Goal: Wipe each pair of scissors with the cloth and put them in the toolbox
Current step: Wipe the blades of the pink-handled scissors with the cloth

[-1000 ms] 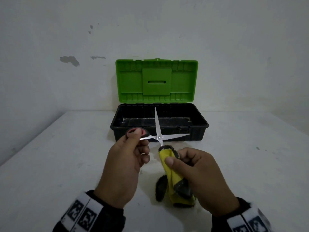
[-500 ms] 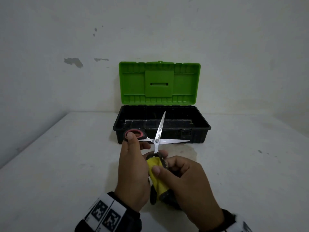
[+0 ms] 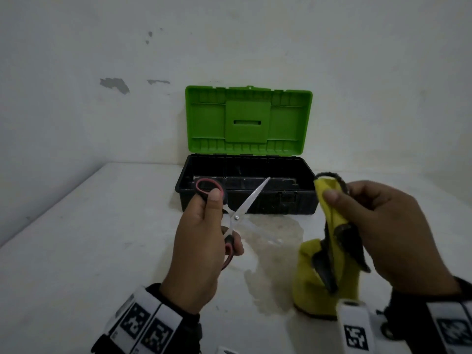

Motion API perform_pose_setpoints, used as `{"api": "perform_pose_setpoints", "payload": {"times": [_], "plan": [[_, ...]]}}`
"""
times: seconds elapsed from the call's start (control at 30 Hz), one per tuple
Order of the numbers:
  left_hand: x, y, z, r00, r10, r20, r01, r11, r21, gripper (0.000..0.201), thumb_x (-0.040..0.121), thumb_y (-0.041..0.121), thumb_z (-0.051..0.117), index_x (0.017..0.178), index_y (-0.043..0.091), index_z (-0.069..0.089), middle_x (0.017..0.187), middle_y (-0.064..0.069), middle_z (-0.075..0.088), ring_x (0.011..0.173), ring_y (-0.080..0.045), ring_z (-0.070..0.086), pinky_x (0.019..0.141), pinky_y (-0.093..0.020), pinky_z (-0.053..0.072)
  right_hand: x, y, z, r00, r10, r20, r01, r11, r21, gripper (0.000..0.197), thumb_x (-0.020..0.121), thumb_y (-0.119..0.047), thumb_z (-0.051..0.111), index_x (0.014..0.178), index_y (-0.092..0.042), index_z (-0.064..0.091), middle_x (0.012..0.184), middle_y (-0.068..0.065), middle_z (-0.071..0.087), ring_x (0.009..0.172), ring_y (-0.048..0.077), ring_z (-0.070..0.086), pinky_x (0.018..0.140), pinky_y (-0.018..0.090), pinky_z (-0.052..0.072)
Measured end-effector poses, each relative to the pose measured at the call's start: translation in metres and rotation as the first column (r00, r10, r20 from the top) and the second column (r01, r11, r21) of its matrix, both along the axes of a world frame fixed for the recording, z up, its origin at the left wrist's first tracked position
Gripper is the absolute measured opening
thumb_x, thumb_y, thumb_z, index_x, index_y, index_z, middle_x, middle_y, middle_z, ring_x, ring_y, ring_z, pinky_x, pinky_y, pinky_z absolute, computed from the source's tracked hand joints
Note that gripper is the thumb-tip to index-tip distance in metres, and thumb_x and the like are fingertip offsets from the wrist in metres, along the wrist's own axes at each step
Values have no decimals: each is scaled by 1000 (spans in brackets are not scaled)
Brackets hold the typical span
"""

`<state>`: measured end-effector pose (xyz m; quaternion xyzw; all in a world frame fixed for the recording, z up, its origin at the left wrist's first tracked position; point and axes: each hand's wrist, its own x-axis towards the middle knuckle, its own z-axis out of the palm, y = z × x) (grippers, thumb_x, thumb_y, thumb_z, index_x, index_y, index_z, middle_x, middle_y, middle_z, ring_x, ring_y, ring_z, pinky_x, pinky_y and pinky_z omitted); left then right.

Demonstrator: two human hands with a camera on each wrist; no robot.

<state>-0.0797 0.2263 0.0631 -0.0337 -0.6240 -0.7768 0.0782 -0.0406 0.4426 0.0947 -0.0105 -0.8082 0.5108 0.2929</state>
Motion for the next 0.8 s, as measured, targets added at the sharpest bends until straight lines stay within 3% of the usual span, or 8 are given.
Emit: {"api": "perform_pose_setpoints", "payload": {"times": [0.13, 0.17, 0.23, 0.3, 0.37, 0.47, 0.63, 0.8], "plan": [[1, 4, -3, 998, -50, 37, 50, 999, -3, 24, 100, 41, 43, 91, 30, 62, 55, 15, 53, 50, -26, 49, 47, -30, 45, -17, -20, -1, 997, 81, 14, -82, 995, 60, 16, 74, -32, 83, 70, -20, 73, 59, 1, 67, 54, 29, 66, 51, 42, 58], [1, 4, -3, 997, -60, 43, 61, 998, -12, 24, 100, 41, 43, 90, 30, 62, 60, 11, 53, 51, -28, 48, 46, -29, 45, -19, -28, -5, 992, 126, 22, -128, 989, 76, 16, 73, -32, 84, 69, -20, 74, 59, -1, 65, 53, 25, 65, 52, 42, 58], [1, 5, -3, 996, -79, 47, 80, 996, -29, 24, 100, 41, 43, 89, 33, 62, 72, 0, 53, 56, -30, 46, 44, -28, 46, -22, -44, -12, 981, 192, 25, -194, 973, 122, 16, 73, -29, 84, 67, -21, 72, 59, -3, 65, 52, 11, 58, 52, 32, 56], [1, 5, -2, 995, -96, 39, 98, 994, -51, 25, 100, 40, 42, 86, 36, 63, 74, -4, 55, 56, -29, 46, 43, -27, 47, -23, -57, -22, 971, 236, 36, -238, 964, 118, 16, 76, -27, 83, 66, -23, 70, 61, -6, 65, 52, 5, 58, 51, 20, 52], [2, 5, -2, 994, -107, 25, 109, 992, -64, 27, 100, 41, 42, 83, 40, 63, 75, -6, 56, 54, -28, 47, 42, -27, 46, -24, -68, -35, 966, 252, 58, -256, 963, 83, 17, 78, -29, 80, 69, -20, 69, 63, -6, 64, 56, 10, 62, 53, 20, 55], [1, 3, -4, 995, -95, 8, 95, 993, -74, 25, 100, 41, 42, 89, 37, 63, 75, -10, 52, 52, -28, 46, 41, -28, 45, -26, -79, -49, 989, 146, 30, -149, 974, 173, 24, 79, -37, 77, 69, -21, 63, 61, -5, 57, 59, 9, 55, 54, 13, 47], [-1, 2, -8, 996, -85, -38, 80, 990, -115, 28, 101, 38, 41, 93, 18, 59, 51, 6, 44, 43, -26, 46, 40, -29, 43, -36, -75, -53, 998, 39, -45, -35, 995, 89, 30, 82, -33, 78, 67, -16, 58, 60, -3, 57, 55, 10, 50, 51, 13, 40], [-5, -2, -5, 996, -78, -53, 69, 984, -163, 31, 102, 37, 41, 89, 12, 55, 52, 4, 43, 40, -25, 46, 41, -31, 44, -33, -85, -51, 993, 96, -71, -91, 993, 73, 28, 80, -30, 80, 67, -12, 62, 61, 1, 61, 58, 18, 55, 50, 16, 43]]}}
